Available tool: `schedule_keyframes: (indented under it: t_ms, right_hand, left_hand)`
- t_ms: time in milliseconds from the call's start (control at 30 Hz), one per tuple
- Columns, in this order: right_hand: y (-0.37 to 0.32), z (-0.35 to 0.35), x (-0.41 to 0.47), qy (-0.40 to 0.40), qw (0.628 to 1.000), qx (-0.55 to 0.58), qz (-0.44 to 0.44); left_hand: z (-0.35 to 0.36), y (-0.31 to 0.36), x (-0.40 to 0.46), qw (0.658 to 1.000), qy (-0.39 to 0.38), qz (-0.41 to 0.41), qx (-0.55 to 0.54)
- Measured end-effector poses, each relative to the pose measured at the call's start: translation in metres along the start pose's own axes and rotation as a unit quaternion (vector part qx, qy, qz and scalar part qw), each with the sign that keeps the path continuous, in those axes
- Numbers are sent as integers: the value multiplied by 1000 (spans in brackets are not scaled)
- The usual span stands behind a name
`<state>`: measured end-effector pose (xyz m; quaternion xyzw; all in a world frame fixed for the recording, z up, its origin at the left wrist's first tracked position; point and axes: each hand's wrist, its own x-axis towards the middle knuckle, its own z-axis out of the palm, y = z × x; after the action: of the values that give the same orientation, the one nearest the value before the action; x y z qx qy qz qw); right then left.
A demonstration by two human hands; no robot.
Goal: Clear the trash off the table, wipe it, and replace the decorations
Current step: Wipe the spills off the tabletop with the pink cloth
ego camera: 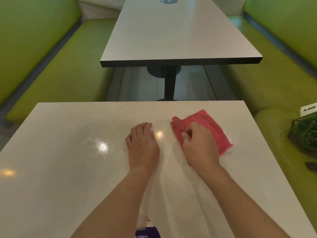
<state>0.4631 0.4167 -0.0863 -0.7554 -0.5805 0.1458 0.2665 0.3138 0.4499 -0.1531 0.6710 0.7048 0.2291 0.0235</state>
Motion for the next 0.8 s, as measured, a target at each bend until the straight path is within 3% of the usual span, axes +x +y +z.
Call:
schedule_keyframes:
  t_ms: [400, 667, 800]
  right_hand:
    - [-39, -96, 34, -32, 967, 251, 17]
    - [44, -45, 67, -121, 979, 116, 112]
    - [60, -37, 60, -61, 991, 62, 98]
  left_hand:
    - [-5, 2, -2, 999, -27, 0, 44]
    - [-1, -1, 0, 1000, -2, 5, 1]
    - [0, -1, 0, 1000, 1, 9, -2]
